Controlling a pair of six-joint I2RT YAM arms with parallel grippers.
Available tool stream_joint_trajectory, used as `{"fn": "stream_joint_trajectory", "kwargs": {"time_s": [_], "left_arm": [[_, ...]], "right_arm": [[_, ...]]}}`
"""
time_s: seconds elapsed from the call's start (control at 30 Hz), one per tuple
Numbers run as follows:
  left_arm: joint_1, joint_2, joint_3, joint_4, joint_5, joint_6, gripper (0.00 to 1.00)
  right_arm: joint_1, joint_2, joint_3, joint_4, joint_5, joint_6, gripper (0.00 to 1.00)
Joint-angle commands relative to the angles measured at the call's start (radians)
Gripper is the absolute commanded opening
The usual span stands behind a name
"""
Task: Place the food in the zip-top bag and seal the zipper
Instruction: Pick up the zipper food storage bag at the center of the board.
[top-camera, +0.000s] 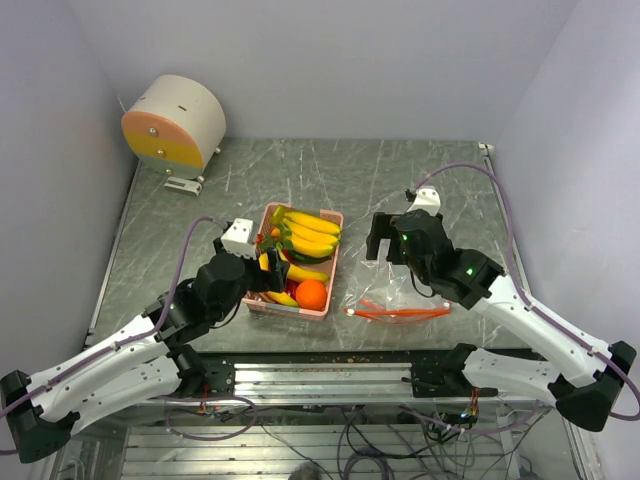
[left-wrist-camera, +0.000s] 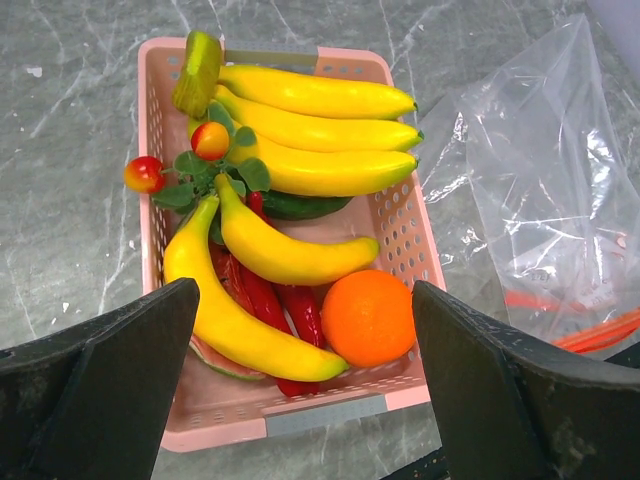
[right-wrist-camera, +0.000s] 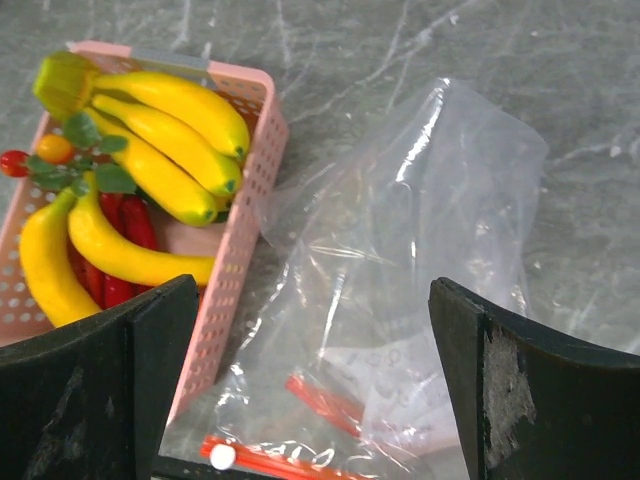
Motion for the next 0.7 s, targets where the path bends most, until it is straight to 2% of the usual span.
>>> {"fn": "stream_joint_trajectory", "kwargs": {"time_s": [0.0, 0.23, 0.5, 0.67], "left_arm": [[-0.004, -0.016, -0.001, 0.006, -0.031, 0.008, 0.99], [-0.004, -0.053, -0.008, -0.001, -0.039, 0.019, 0.99], [-0.005, -0.068, -0.03, -0.003, -0.027, 0.015, 0.99], [-0.006, -0.092, -0.036, -0.029, -0.025, 0.012, 0.99]], "right_arm": [[0.005, -0.022, 0.03, -0.157, 0.05, 0.015, 1.0], [0.005, -0.038, 0.031, -0.418, 0.032, 0.191, 1.0], [0.005, -0.07, -0.154, -0.353, -0.158, 0.266, 1.0], [0.005, -0.101, -0.142, -0.353, -0.184, 0.253, 0.97]]}}
